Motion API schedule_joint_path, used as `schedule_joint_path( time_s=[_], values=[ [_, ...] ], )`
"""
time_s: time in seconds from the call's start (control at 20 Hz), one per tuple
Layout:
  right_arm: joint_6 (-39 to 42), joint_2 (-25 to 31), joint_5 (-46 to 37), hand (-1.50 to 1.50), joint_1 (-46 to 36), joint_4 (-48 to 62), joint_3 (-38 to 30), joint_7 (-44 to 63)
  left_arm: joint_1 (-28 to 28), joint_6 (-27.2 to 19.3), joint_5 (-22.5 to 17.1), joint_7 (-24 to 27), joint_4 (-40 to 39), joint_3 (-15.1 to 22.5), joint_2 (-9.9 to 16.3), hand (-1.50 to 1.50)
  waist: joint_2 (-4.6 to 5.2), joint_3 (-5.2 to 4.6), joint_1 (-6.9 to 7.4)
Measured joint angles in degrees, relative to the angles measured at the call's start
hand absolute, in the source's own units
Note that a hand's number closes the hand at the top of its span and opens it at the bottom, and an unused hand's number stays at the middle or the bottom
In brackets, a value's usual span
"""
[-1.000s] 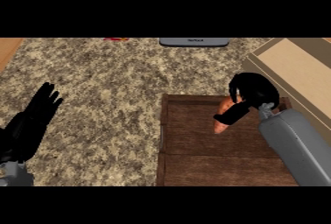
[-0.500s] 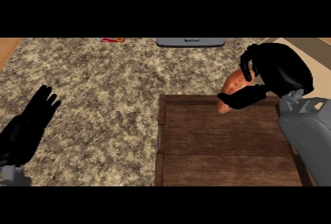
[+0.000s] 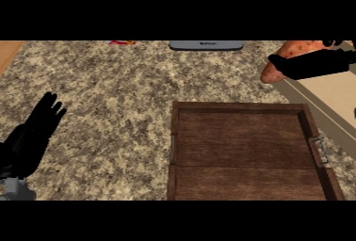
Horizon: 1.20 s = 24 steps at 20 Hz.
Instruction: Pick the sweet potato from the tray and place it in the cardboard box
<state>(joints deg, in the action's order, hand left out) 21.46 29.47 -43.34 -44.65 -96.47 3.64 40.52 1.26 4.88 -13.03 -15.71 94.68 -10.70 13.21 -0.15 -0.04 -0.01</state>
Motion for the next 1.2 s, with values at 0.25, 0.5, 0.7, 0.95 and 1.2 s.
schedule_joint_path(
  time_s=[0.25, 0.5, 0.7, 0.95, 1.2],
  values=[
    [-0.3, 3.1, -0.5, 1.5, -0.9, 3.3, -5.6, -2.2, -0.4, 0.9, -0.3, 0.8, -0.3, -0.5, -0.1, 0.0, 0.1, 0.0, 0.17],
    [-1.5, 6.1, -2.1, 1.5, -0.2, 9.7, -8.0, -8.5, 1.0, 0.0, 0.8, 0.2, -0.3, 0.0, -0.8, 0.0, 0.18, 0.02, 0.29],
    [-5.8, 7.5, -3.4, 1.5, -0.8, 18.0, -9.7, -15.8, 1.5, 0.8, 0.2, 0.3, -1.1, -0.8, -0.2, 0.0, 0.29, 0.05, 0.56],
    [-11.6, 7.8, -5.0, 1.5, -0.5, 27.3, -11.1, -23.8, 0.8, 1.3, 0.2, 0.2, -0.6, -0.8, -0.5, 0.0, 0.32, 0.04, 0.7],
    [-16.8, 7.5, -5.6, 1.5, -2.1, 38.8, -12.8, -31.5, 1.4, 1.3, 0.6, -0.1, -0.3, -0.6, -0.6, 0.0, 0.42, 0.06, 1.0]
  ],
)
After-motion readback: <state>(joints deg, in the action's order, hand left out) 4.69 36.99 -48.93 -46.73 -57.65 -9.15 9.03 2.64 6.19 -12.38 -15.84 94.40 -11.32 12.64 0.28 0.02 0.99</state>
